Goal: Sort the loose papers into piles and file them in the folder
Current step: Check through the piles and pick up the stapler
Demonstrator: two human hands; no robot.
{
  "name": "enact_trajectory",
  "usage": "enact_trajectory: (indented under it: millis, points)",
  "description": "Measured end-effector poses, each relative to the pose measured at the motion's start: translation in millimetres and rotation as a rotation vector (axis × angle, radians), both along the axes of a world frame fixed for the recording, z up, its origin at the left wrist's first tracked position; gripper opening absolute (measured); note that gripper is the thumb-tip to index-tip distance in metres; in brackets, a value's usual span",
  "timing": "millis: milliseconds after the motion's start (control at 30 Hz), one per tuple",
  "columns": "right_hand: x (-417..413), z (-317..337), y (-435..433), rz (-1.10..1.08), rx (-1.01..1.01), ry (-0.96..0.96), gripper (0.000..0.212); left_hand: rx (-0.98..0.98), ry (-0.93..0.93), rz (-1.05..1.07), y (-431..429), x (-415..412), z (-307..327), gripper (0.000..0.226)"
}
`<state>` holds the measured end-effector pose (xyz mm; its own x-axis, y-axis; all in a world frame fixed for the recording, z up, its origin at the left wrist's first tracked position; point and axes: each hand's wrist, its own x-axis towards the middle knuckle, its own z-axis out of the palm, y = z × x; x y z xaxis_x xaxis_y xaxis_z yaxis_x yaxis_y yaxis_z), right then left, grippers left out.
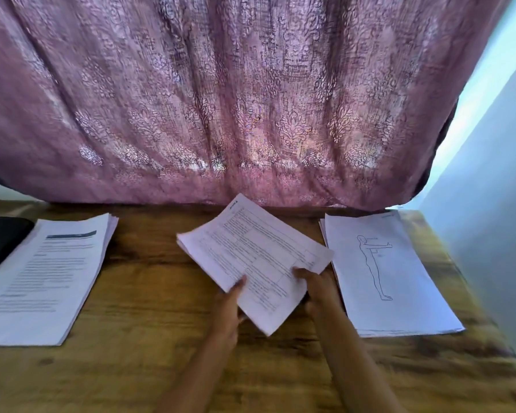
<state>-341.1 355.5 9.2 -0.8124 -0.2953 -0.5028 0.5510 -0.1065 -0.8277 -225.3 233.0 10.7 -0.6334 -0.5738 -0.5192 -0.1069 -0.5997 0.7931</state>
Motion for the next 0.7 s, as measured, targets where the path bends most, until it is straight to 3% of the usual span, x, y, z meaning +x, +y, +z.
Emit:
enact_trajectory:
  millis: [67,167,267,400,567,700]
  points:
    - [-13.9,5.6,16.4,0.074,0.060,0.027,0.031,0.138,0.096,0.074,-40.8,11.6,7.2,0.044]
    - [-33.4,15.1,38.2,0.223,0.133,-0.006,0.052,0.330,0.144,0.039,-117.2,27.6,12.8,0.084]
    - [-42.9,25.0,43.9,0.348,0.190,0.007,0.035,0.194,-0.022,-0.287,-146.6,26.6,21.8,0.079]
    - [-45.4,32.6,32.6,0.442,0.166,0.055,0.038,0.119,-0.067,-0.593,-137.6,21.5,29.4,0.087]
    - [-40.3,25.1,34.0,0.365,0.154,-0.013,0.020,0.017,-0.161,-0.483,-124.9,31.0,11.4,0.056]
    - [-26.6,19.0,30.5,0.400,0.236,0.091,0.027,-0.172,-0.211,-0.337,-103.8,34.6,10.6,0.034]
